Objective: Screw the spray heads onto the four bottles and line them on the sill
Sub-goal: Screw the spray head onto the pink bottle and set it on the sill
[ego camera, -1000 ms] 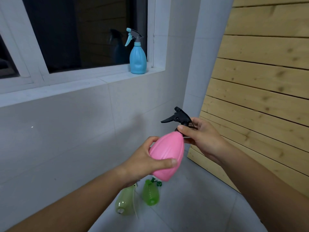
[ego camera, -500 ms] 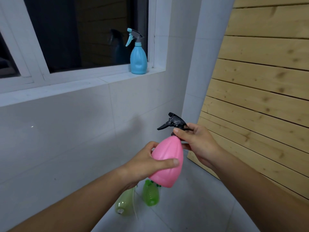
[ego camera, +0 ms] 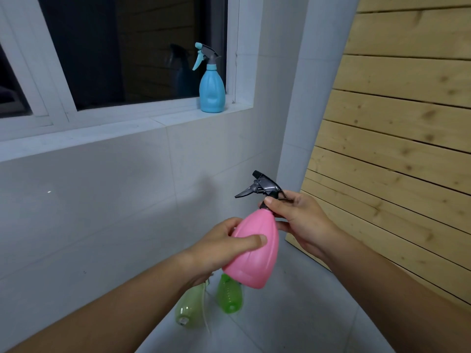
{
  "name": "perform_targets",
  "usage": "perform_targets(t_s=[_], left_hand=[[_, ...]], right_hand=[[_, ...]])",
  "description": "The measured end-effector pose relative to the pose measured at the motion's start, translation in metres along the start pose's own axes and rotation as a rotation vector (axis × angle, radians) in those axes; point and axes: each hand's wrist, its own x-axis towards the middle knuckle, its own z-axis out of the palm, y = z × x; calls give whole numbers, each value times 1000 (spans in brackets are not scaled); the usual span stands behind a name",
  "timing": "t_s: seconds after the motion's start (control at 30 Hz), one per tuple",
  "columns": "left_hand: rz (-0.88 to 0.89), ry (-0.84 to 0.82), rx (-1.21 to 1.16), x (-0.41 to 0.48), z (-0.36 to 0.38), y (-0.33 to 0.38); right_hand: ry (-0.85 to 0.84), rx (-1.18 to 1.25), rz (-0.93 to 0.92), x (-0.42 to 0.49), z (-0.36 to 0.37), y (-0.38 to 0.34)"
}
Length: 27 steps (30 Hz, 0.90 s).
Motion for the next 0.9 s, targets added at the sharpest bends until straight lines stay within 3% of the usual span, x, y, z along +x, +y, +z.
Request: perform_targets(t_s=[0.27, 0.67, 0.9], left_hand=[[-36, -124, -98, -6, -3, 0], [175, 198, 133, -7, 10, 7], [63, -50, -59, -3, -10, 6]], right_hand=[[-100, 59, 25, -1, 3, -2], [38, 46, -52, 6, 13, -1], [-65, 109, -39, 4, 10, -4]])
